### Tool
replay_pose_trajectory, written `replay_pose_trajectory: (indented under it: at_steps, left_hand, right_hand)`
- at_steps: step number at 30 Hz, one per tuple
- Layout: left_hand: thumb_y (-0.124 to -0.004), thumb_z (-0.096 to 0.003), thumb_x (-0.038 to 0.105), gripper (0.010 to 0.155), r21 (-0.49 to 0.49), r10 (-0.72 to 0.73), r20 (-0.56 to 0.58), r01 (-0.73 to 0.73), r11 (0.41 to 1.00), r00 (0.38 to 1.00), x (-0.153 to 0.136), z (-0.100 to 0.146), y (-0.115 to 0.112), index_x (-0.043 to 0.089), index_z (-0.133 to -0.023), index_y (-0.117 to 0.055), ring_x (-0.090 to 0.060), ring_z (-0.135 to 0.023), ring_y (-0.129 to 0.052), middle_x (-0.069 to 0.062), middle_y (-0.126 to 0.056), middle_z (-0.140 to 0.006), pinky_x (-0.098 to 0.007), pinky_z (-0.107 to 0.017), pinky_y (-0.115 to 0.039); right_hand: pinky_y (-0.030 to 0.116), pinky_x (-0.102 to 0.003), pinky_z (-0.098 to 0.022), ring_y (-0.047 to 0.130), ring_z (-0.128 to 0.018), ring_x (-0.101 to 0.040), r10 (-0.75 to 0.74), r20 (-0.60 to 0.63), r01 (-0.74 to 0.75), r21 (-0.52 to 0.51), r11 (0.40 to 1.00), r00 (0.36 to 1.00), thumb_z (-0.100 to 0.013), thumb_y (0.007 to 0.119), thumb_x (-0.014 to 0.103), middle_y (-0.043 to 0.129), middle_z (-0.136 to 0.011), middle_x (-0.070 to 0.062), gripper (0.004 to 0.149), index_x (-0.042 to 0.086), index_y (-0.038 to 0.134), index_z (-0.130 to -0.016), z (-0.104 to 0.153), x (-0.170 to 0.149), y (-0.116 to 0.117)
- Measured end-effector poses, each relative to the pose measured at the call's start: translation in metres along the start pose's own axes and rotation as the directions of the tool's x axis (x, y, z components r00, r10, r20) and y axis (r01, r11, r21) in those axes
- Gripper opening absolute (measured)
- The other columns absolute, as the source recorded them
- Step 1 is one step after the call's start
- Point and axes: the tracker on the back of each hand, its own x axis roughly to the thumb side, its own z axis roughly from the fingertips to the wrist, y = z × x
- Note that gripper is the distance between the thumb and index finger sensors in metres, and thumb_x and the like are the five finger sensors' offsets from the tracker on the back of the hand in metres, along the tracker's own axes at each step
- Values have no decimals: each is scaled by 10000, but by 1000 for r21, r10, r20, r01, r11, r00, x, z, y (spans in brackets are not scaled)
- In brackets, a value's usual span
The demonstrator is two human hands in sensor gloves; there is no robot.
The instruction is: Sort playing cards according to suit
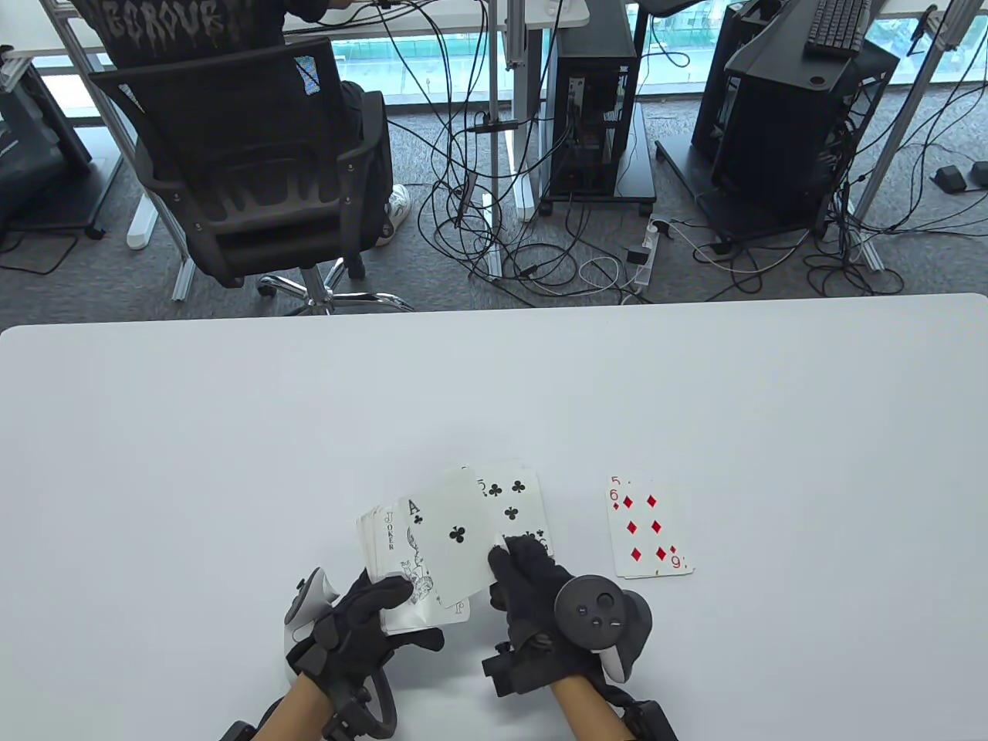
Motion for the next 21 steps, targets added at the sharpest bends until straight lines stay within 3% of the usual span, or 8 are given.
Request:
replay_pose_trajectory:
  at_steps: [4, 7, 12, 17, 21]
  left_hand:
    - [-710, -605, 428, 579, 8, 1, 8, -1, 1000, 1000, 1, 1, 1, 376, -1079, -380, -296, -1012, -698, 49, -532, -1140, -413, -551, -831]
    - [-708, -607, 428, 578, 13, 6, 11, -6, 1000, 1000, 1, 1, 1, 375, -1079, -379, -298, -1011, -697, 49, -530, -1140, -413, -552, -830]
    - [-706, -608, 432, 578, 16, 2, 16, -2, 1000, 1000, 2, 1, 1, 375, -1080, -377, -295, -1012, -698, 51, -528, -1141, -410, -554, -831]
    - [-704, -608, 434, 578, 16, 4, 20, -4, 1000, 1000, 2, 1, 1, 375, -1080, -375, -294, -1014, -696, 50, -527, -1142, -408, -555, -831]
    - [-704, -609, 432, 578, 22, 9, 16, -9, 1000, 1000, 1, 2, 1, 374, -1080, -374, -297, -1013, -694, 48, -526, -1142, -409, -554, -831]
  right_hand:
    - [887, -410, -248, 994, -252, -176, -184, -124, 178, -62, 982, 975, -528, 665, 254, 916, -429, -38, 396, -74, 721, -743, -3, -23, -11]
    - [886, -410, -242, 994, -246, -178, -166, -160, 152, -95, 984, 973, -528, 666, 249, 917, -425, -42, 397, -82, 721, -742, -6, -33, -16]
    - [887, -405, -232, 993, -234, -174, 36, -289, -47, -30, 998, 957, -533, 668, 247, 921, -416, -42, 400, -90, 728, -740, -24, -39, -13]
    - [886, -406, -214, 992, -209, -173, 272, -273, -249, 118, 961, 923, -525, 681, 245, 928, -392, -44, 403, -97, 745, -729, -47, -31, 9]
    - [878, -421, -211, 988, -204, -191, 551, -251, -486, 277, 829, 796, -517, 692, 241, 932, -383, -60, 408, -106, 760, -721, -63, -30, 28]
